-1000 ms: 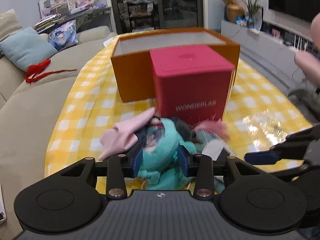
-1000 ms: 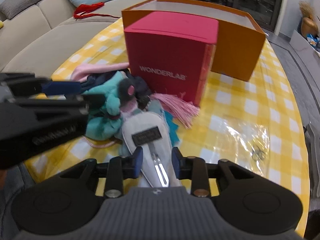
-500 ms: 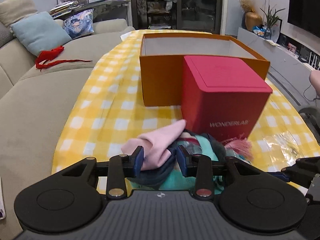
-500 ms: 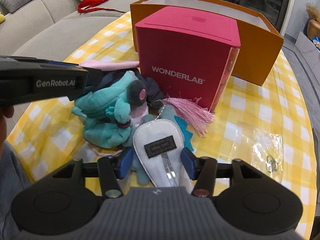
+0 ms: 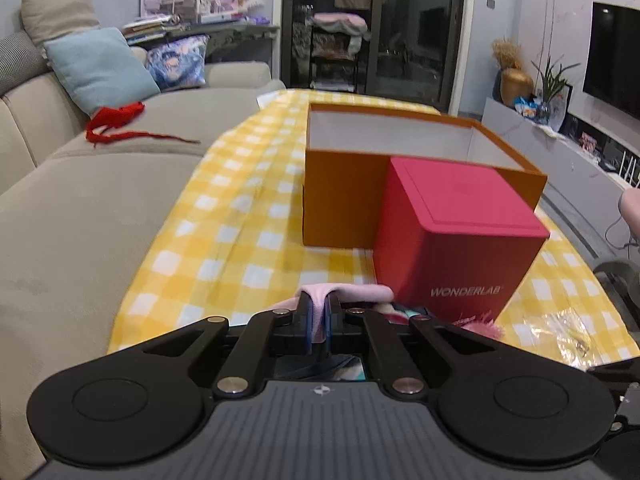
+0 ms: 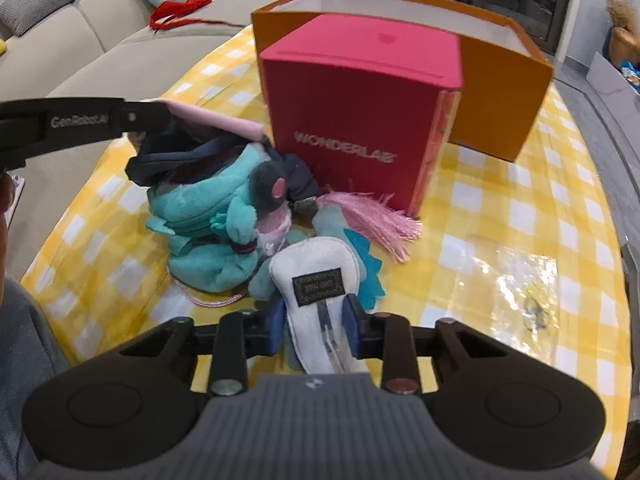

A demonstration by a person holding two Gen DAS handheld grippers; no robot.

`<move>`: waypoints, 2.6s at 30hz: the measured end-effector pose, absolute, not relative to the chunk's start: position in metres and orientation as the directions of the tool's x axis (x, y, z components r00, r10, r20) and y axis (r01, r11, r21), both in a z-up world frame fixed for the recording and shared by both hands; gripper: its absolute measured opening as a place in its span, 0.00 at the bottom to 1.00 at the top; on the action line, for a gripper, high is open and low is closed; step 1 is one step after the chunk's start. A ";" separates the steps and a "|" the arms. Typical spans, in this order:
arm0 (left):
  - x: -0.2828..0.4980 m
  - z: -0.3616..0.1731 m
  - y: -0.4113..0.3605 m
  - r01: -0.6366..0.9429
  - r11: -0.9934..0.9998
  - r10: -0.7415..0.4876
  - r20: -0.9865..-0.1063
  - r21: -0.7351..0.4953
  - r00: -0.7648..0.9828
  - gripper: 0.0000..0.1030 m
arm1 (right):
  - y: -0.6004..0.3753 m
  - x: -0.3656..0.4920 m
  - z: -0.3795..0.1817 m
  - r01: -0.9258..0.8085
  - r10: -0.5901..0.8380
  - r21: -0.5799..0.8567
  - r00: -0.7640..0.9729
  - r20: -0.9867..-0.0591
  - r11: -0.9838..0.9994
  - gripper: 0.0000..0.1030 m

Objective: Organize soft objects
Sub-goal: 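Lift the pink cloth off the plush with the left tool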

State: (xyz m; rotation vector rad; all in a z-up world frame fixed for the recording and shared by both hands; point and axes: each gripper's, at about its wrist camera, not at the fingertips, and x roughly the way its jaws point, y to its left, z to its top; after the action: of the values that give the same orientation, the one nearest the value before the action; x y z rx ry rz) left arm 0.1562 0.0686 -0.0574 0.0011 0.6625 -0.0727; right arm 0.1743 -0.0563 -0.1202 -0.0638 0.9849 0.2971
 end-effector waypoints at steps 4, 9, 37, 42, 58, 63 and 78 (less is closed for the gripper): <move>0.149 -0.049 0.067 0.093 0.995 -0.095 -0.593 -0.035 0.799 0.05 | -0.066 0.166 -0.113 -0.264 0.196 0.061 0.522 -0.830 0.962 0.25; 0.140 -0.036 0.065 0.100 0.994 -0.107 -0.563 -0.044 0.819 0.05 | -0.076 0.158 -0.104 -0.252 0.180 0.052 0.521 -0.834 0.966 0.25; 0.103 -0.005 0.066 0.187 0.958 -0.283 -0.609 -0.219 0.741 0.06 | -0.092 0.112 -0.056 -0.208 0.179 0.066 0.593 -0.785 0.976 0.27; 0.111 -0.032 0.047 0.195 0.946 -0.322 -0.692 -0.259 0.645 0.07 | -0.103 0.111 -0.061 -0.159 0.167 0.091 0.578 -0.799 0.983 0.28; 0.127 -0.047 0.052 0.125 0.957 -0.279 -0.719 -0.260 0.636 0.60 | -0.112 0.115 -0.077 -0.131 0.206 0.160 0.565 -0.799 0.978 0.29; 0.152 -0.057 0.057 0.058 0.963 -0.246 -0.762 -0.265 0.599 0.21 | -0.110 0.116 -0.080 -0.137 0.215 0.166 0.560 -0.800 0.977 0.29; 0.114 -0.005 0.063 0.111 0.950 -0.284 -0.664 -0.290 0.692 0.01 | -0.123 0.112 -0.061 -0.120 0.211 0.174 0.592 -0.778 0.977 0.29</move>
State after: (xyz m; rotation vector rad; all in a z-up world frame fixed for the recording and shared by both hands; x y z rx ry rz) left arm 0.1141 0.0632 -0.0046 -0.2356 0.7775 -0.2228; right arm 0.1124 -0.1225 -0.0611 0.1073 0.9180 0.1929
